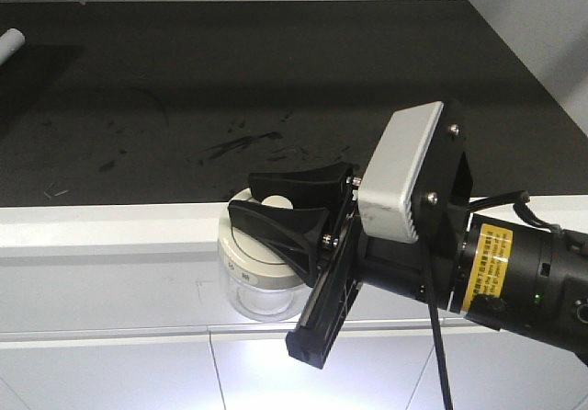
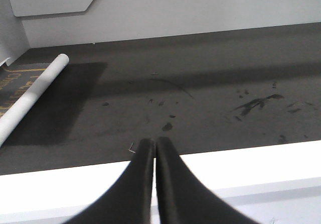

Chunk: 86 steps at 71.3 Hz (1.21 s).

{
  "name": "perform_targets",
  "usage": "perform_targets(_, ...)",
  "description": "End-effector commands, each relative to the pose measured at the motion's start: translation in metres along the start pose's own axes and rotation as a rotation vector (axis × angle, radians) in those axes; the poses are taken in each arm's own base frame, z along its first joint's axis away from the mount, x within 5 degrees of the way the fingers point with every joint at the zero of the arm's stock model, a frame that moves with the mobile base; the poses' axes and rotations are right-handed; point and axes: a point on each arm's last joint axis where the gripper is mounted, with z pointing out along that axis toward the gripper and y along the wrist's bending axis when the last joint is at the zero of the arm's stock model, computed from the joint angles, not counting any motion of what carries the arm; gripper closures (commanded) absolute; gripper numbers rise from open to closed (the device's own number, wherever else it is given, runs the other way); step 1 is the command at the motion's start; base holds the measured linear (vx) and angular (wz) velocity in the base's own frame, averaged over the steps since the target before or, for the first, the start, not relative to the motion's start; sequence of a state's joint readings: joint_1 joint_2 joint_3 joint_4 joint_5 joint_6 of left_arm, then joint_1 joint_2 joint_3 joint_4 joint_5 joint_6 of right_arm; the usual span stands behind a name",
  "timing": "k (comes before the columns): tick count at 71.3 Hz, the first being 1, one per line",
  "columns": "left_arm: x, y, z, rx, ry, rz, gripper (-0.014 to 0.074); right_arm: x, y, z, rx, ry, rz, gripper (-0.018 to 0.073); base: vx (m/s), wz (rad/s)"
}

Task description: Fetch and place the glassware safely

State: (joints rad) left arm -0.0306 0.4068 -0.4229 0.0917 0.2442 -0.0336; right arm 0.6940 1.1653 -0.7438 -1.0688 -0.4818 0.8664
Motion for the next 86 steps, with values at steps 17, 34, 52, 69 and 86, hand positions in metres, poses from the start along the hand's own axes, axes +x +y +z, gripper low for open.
perform_targets(17, -0.0139, -0.0005, -0.0011, 0.01, -0.086, -0.018, 0.0603, -0.021, 0.0015, -0.0052, -0.014, -0.097, 0.01, 0.0563, 0.0, 0.0)
perform_targets(34, -0.0139, -0.0005, -0.0011, 0.01, -0.086, -0.018, 0.0603, -0.021, 0.0015, -0.0052, -0.014, -0.097, 0.01, 0.0563, 0.0, 0.0)
perform_targets(52, -0.0139, -0.0005, -0.0011, 0.01, -0.086, -0.018, 0.0603, -0.021, 0.0015, -0.0052, -0.014, -0.097, 0.01, 0.0563, 0.0, 0.0)
perform_targets(69, -0.0139, -0.0005, -0.0011, 0.01, -0.086, -0.018, 0.0603, -0.021, 0.0015, -0.0052, -0.014, -0.097, 0.01, 0.0563, -0.01, 0.03)
perform_targets(86, -0.0139, -0.0005, -0.0011, 0.01, -0.086, -0.018, 0.0603, -0.021, 0.0015, -0.0052, -0.014, -0.097, 0.01, 0.0563, -0.02, 0.06)
